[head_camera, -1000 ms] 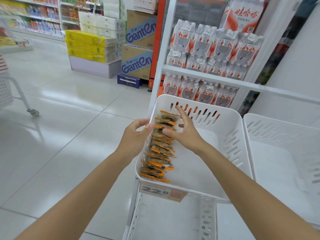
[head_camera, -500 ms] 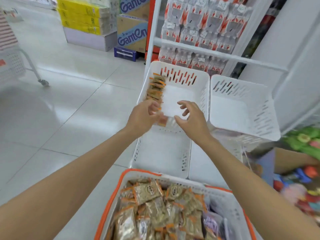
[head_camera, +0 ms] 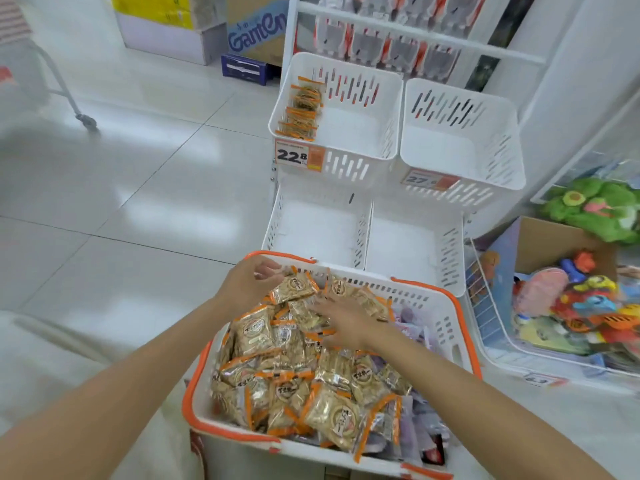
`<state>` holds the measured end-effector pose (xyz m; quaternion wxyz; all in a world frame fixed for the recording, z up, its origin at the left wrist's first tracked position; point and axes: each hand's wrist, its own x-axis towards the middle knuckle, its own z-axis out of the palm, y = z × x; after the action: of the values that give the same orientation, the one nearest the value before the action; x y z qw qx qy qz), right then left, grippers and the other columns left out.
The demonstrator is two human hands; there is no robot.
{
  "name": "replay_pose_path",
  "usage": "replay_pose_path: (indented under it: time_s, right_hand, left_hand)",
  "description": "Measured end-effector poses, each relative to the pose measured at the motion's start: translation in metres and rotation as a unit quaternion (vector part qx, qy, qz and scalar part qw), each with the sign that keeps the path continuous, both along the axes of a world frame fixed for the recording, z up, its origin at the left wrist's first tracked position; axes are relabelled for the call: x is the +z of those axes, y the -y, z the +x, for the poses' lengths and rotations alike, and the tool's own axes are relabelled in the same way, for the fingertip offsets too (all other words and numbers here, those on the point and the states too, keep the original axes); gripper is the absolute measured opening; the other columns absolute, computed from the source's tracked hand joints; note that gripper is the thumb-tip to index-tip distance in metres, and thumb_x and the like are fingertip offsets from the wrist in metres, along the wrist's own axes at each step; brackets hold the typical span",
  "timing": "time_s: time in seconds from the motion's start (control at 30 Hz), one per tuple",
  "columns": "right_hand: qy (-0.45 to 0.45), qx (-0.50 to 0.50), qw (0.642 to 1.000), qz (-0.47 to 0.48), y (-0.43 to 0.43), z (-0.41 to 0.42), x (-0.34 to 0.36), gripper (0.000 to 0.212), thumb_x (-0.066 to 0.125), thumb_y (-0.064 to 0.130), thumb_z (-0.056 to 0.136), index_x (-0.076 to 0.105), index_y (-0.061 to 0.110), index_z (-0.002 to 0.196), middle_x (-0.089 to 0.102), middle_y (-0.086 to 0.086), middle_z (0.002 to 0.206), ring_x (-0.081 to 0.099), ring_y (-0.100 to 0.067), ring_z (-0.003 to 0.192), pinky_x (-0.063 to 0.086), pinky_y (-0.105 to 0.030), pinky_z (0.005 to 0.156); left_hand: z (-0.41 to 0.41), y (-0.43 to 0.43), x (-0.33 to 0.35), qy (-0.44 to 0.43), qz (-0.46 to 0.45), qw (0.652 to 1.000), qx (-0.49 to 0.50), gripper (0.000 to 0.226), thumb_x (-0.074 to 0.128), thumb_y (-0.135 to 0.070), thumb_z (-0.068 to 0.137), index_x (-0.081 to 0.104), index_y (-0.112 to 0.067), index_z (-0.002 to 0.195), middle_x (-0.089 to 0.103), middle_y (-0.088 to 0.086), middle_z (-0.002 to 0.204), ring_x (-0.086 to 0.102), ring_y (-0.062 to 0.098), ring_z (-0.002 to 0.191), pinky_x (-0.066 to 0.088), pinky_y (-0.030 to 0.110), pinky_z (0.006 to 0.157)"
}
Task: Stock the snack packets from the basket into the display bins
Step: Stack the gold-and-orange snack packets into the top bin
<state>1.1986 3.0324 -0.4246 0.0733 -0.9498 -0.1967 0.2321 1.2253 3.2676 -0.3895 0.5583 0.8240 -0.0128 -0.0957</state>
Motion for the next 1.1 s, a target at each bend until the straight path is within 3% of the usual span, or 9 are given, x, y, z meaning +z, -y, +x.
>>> replay_pose_path:
  time_s: [0.13, 0.27, 0.4, 0.53, 0.63, 0.7, 0.87, 1.0, 1.1]
  right_hand:
    - [0.057, -0.061, 0.991, 0.109, 0.004, 0.003, 0.005, 0.028, 0.045, 0.034, 0.103, 0.065, 0.024, 0.12, 0.068, -0.004, 0.11, 0.061, -0.025, 0.099, 0.048, -0.045, 0.092]
    - [-0.021, -0.128, 0.949, 0.287, 0.0, 0.013, 0.063, 0.041, 0.04, 0.04, 0.105, 0.065, 0.009, 0.098, 0.066, 0.01, 0.078, 0.059, -0.01, 0.07, 0.047, -0.026, 0.07]
    - [-0.031, -0.194, 0.914, 0.355, 0.004, 0.005, 0.079, 0.038, 0.054, 0.045, 0.098, 0.059, 0.022, 0.127, 0.065, 0.006, 0.112, 0.059, -0.006, 0.096, 0.046, -0.019, 0.08]
    - [-0.059, -0.136, 0.982, 0.119, 0.013, -0.013, 0.039, 0.076, 0.067, 0.054, 0.085, 0.037, 0.024, 0.148, 0.045, 0.0, 0.146, 0.044, -0.021, 0.131, 0.039, -0.038, 0.107]
    - [-0.04, -0.053, 0.998, -0.001, 0.011, -0.026, 0.009, 0.068, 0.068, 0.047, 0.086, 0.042, 0.019, 0.142, 0.048, -0.005, 0.133, 0.047, -0.026, 0.122, 0.042, -0.037, 0.1]
    - [-0.017, -0.081, 0.995, 0.052, 0.014, -0.024, 0.012, 0.045, 0.056, 0.04, 0.096, 0.05, 0.015, 0.133, 0.057, -0.004, 0.121, 0.056, -0.023, 0.11, 0.047, -0.034, 0.092]
    - [-0.033, -0.256, 0.922, 0.288, 0.033, 0.002, 0.06, 0.032, 0.039, 0.025, 0.106, 0.063, 0.006, 0.097, 0.066, -0.012, 0.091, 0.063, -0.027, 0.084, 0.05, -0.042, 0.08]
    - [-0.068, -0.244, 0.89, 0.379, 0.029, 0.005, 0.089, 0.027, 0.049, 0.012, 0.102, 0.062, -0.01, 0.097, 0.06, -0.009, 0.078, 0.058, -0.018, 0.074, 0.049, -0.032, 0.074]
    - [-0.055, -0.241, 0.884, 0.398, 0.029, 0.007, 0.091, 0.023, 0.055, 0.016, 0.1, 0.068, -0.002, 0.099, 0.064, -0.011, 0.079, 0.061, -0.014, 0.07, 0.053, -0.029, 0.072]
  left_hand:
    - [-0.003, 0.003, 0.002, -0.019, 0.021, 0.996, -0.089, 0.042, 0.066, 0.007, 0.087, 0.058, -0.019, 0.119, 0.057, 0.009, 0.124, 0.054, 0.021, 0.107, 0.05, 0.042, 0.092]
    - [-0.005, 0.025, 0.011, -0.021, 0.051, 0.977, -0.207, 0.066, 0.08, -0.015, 0.08, 0.05, -0.024, 0.138, 0.058, -0.012, 0.128, 0.054, 0.006, 0.117, 0.046, 0.026, 0.095]
    - [0.0, 0.029, 0.001, -0.049, -0.059, 0.99, -0.119, 0.03, 0.082, -0.017, 0.077, 0.07, -0.009, 0.103, 0.071, 0.004, 0.084, 0.065, 0.025, 0.075, 0.056, 0.037, 0.067]
    - [0.005, 0.022, -0.009, -0.134, -0.071, 0.987, -0.061, 0.032, 0.081, -0.018, 0.079, 0.07, -0.016, 0.109, 0.075, 0.002, 0.101, 0.071, 0.02, 0.095, 0.059, 0.044, 0.084]
    - [0.004, 0.023, -0.008, -0.16, -0.092, 0.982, -0.045, 0.041, 0.08, -0.021, 0.081, 0.066, -0.012, 0.118, 0.073, 0.0, 0.108, 0.07, 0.016, 0.098, 0.06, 0.029, 0.076]
    - [0.003, 0.024, -0.008, -0.169, -0.122, 0.977, -0.032, 0.042, 0.078, -0.017, 0.083, 0.063, -0.012, 0.122, 0.072, 0.002, 0.113, 0.069, 0.015, 0.1, 0.057, 0.022, 0.07]
    - [0.001, 0.029, 0.001, -0.166, -0.212, 0.963, -0.015, 0.023, 0.07, -0.023, 0.089, 0.063, -0.024, 0.111, 0.071, 0.001, 0.113, 0.066, 0.017, 0.108, 0.052, 0.037, 0.097]
    - [0.001, 0.041, 0.002, -0.245, -0.234, 0.938, -0.075, 0.086, 0.083, -0.053, 0.066, 0.05, -0.016, 0.136, 0.064, 0.006, 0.13, 0.061, 0.021, 0.12, 0.048, 0.047, 0.104]
    - [-0.003, 0.056, 0.0, -0.286, -0.245, 0.917, -0.133, 0.071, 0.083, -0.035, 0.072, 0.053, -0.014, 0.134, 0.067, 0.01, 0.124, 0.062, 0.029, 0.119, 0.044, 0.052, 0.106]
